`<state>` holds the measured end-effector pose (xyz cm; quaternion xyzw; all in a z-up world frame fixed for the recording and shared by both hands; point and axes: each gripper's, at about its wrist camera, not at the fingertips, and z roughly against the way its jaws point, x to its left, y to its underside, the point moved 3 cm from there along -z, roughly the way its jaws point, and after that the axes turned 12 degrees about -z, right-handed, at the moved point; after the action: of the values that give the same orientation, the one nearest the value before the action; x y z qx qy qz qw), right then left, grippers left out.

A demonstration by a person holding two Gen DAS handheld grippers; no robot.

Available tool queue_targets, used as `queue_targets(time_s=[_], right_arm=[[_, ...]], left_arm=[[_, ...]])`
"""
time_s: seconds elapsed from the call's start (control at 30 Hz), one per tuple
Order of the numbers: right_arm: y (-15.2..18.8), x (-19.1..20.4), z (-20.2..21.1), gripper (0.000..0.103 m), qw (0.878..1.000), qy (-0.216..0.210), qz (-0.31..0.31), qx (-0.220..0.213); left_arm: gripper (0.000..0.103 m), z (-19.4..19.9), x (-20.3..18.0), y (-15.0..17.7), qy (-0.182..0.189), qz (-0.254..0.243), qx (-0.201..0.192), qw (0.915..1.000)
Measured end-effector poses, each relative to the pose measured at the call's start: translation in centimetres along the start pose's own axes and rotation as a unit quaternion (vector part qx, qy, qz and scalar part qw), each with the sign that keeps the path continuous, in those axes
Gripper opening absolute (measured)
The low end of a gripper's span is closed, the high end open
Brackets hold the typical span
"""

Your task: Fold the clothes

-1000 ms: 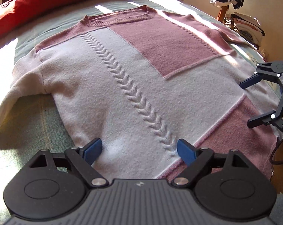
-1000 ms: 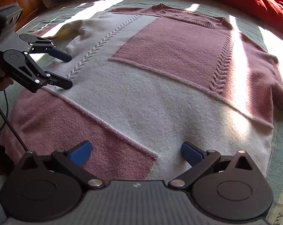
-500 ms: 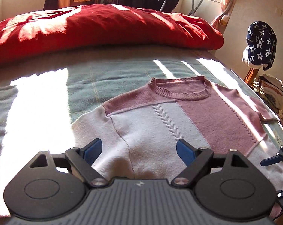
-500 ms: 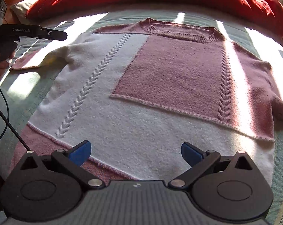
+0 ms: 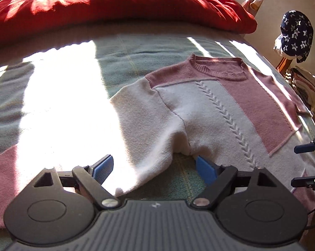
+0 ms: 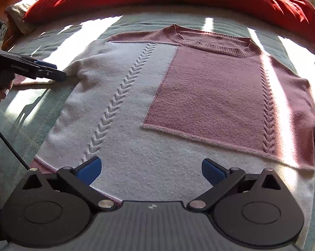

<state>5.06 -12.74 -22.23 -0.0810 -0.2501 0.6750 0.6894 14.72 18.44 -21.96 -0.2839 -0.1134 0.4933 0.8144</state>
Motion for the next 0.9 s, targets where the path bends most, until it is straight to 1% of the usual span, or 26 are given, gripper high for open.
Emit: queue_targets(time_s=[0.03, 0.13, 0.17, 0.2, 0.27, 0.33, 0.37, 0.4, 0.47, 0.5, 0.53, 0.63, 0.7, 0.73, 0.77, 0.8, 0.83, 0.87, 0.9], right_arm=[[-0.3, 0.3, -0.1, 0.103, 1.000, -0.002, -0.002, -0.002], [-1.1, 1.1, -0.3, 0.103, 1.000, -0.009, -0.006, -0.007], [-1.4, 1.5, -0.4, 0.103, 1.000, -0.011, -0.003, -0.008], [-1.6, 1.8, -0.5, 0.103, 1.000, -0.013, 0.001, -0.010], [-1.9, 2.4, -0.6, 0.103, 1.000, -0.015, 0.009, -0.013], [-2.1, 2.9, -0.7, 0.103, 1.000, -0.016, 0.018, -0.014], [-2.2, 3.1, -0.8, 0.103, 1.000, -0.016, 0.020, -0.012], [-2.3, 3.3, -1.0, 0.103, 1.000, -0.017, 0.021, -0.010], [-2.5, 3.5, -1.3, 0.103, 1.000, -0.017, 0.019, -0.008], [-2.6, 3.7, -1.5, 0.103, 1.000, -0.017, 0.019, -0.007], [-2.7, 3.9, -1.6, 0.103, 1.000, -0.018, 0.021, -0.006], [-3.0, 4.6, -1.9, 0.103, 0.999, -0.020, 0.031, -0.004], [-3.2, 5.1, -2.1, 0.103, 0.999, -0.017, 0.042, -0.004], [-3.3, 5.4, -2.2, 0.103, 0.999, -0.017, 0.046, -0.004], [-3.3, 5.6, -2.3, 0.103, 0.999, -0.017, 0.049, -0.004], [-3.4, 5.8, -2.4, 0.103, 0.999, -0.016, 0.051, -0.003], [-3.5, 5.9, -2.5, 0.103, 0.999, -0.017, 0.052, -0.003], [-3.6, 6.1, -2.6, 0.103, 0.999, -0.017, 0.052, -0.002], [-3.6, 6.3, -2.7, 0.103, 0.999, -0.018, 0.052, 0.000]], left_arm=[[0.085, 0.6, 1.0, 0.1, -0.010, 0.009, -0.001, 0.9999], [0.084, 2.1, 5.1, 1.1, -0.075, 0.043, 0.007, 0.9962], [0.082, 2.7, 6.5, 1.5, -0.100, 0.053, 0.011, 0.9935], [0.078, 3.4, 7.9, 2.1, -0.121, 0.066, 0.012, 0.9904], [0.074, 4.8, 10.7, 3.4, -0.170, 0.091, 0.021, 0.9810], [0.061, 5.9, 13.3, 4.9, -0.224, 0.105, 0.041, 0.9680], [0.060, 6.3, 14.6, 5.8, -0.243, 0.115, 0.048, 0.9621], [0.060, 6.6, 15.8, 6.6, -0.259, 0.133, 0.053, 0.9553], [0.060, 7.0, 17.8, 8.2, -0.276, 0.165, 0.060, 0.9450], [0.060, 7.0, 18.6, 8.9, -0.284, 0.177, 0.062, 0.9404], [0.060, 6.9, 19.1, 9.4, -0.287, 0.181, 0.065, 0.9383], [0.062, 6.0, 20.1, 10.6, -0.277, 0.196, 0.072, 0.9380], [0.062, 5.6, 20.2, 10.7, -0.272, 0.206, 0.066, 0.9378], [0.057, 5.5, 20.2, 10.7, -0.268, 0.210, 0.063, 0.9380], [0.049, 5.4, 19.8, 10.4, -0.265, 0.202, 0.063, 0.9407], [0.038, 5.4, 19.4, 10.1, -0.262, 0.193, 0.063, 0.9434], [0.024, 5.3, 19.0, 9.8, -0.259, 0.183, 0.062, 0.9463], [0.014, 5.2, 18.4, 9.4, -0.256, 0.167, 0.060, 0.9501], [0.010, 5.2, 17.8, 9.0, -0.256, 0.152, 0.058, 0.9529]])
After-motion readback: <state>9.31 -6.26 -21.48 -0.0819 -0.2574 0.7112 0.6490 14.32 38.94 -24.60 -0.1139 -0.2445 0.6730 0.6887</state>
